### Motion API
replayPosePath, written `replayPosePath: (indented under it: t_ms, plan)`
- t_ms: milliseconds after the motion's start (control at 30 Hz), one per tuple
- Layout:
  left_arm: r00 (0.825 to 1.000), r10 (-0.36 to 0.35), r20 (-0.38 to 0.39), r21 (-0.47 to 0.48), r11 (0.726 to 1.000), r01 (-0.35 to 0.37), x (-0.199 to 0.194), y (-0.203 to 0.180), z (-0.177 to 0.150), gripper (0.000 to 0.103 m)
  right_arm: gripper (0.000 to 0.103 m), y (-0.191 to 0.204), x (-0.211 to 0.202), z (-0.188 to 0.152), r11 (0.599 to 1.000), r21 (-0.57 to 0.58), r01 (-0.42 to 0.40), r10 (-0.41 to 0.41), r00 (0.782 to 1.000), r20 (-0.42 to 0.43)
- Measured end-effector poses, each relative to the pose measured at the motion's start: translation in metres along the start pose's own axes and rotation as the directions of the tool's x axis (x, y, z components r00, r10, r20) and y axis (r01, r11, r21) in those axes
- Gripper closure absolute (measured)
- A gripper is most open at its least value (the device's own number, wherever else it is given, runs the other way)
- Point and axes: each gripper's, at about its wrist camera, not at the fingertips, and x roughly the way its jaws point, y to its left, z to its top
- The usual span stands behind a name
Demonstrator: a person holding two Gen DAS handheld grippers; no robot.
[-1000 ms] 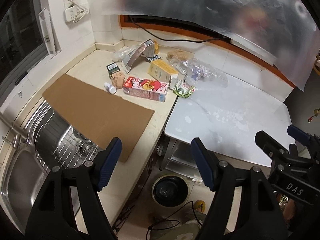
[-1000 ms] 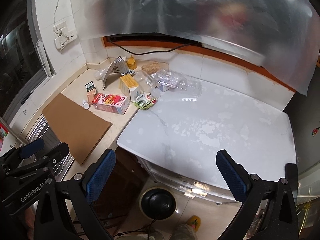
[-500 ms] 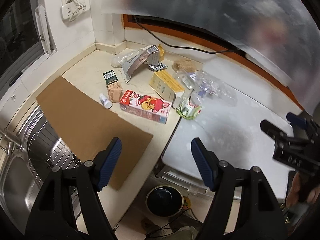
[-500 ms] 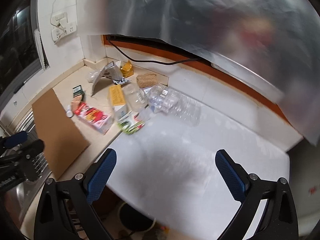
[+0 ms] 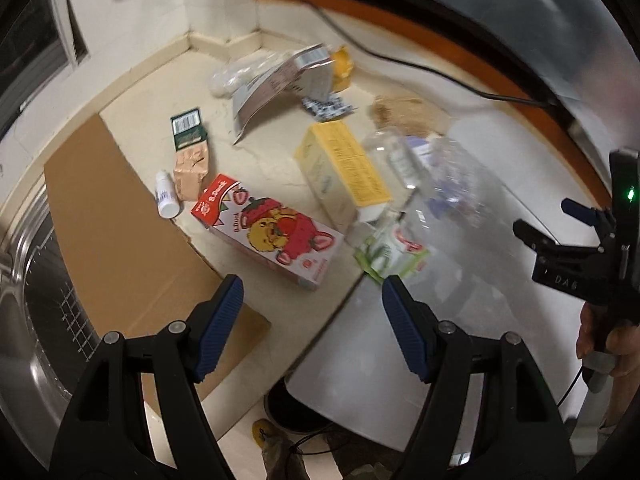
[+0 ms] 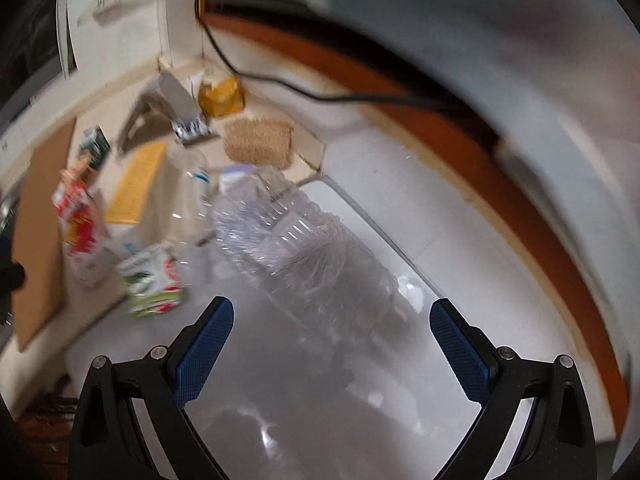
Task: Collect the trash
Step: 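Grasp the crumpled clear plastic packaging with the right gripper while the left tool approaches the B.Duck carton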
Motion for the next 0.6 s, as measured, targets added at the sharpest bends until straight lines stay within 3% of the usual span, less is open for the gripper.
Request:
replayPosePath:
  t_ms: [167, 333, 433, 533, 567, 600]
  plan:
    - [0.999, -0.01, -0.048, -0.08, 0.997, 0.006, 0.026, 0.026, 0.003, 0.033, 0.003, 0.017, 0.049, 0.001, 0.994, -0.104, 0.016, -0.019, 0.999, -0.026]
    - [0.994, -0.049, -0.098, -0.195, 0.98, 0.029, 0.046, 0.059, -0.001, 0.033, 0.003, 0.046, 0.082, -0.006, 0.957, -0.239, 0.163, -0.158, 0.987, 0.039]
    - [0.99, -0.074, -0.117, -0.266, 0.963, 0.04, 0.058, 0.074, -0.001, 0.033, 0.005, 0.054, 0.098, -0.012, 0.943, -0.257, 0.209, -0.193, 0.977, 0.087]
    - [0.989, -0.084, -0.124, -0.31, 0.95, 0.042, 0.066, 0.082, 0.001, 0.033, 0.036, 0.059, 0.109, -0.014, 0.931, -0.295, 0.214, -0.204, 0.977, 0.067]
    - [0.988, -0.086, -0.131, -0.327, 0.944, 0.039, 0.069, 0.085, 0.003, 0.033, 0.045, 0.061, 0.112, -0.015, 0.922, -0.294, 0.251, -0.236, 0.968, 0.087]
    - [0.987, -0.088, -0.136, -0.339, 0.94, 0.037, 0.072, 0.086, 0.004, 0.033, 0.048, 0.062, 0.114, -0.016, 0.915, -0.295, 0.275, -0.254, 0.961, 0.107]
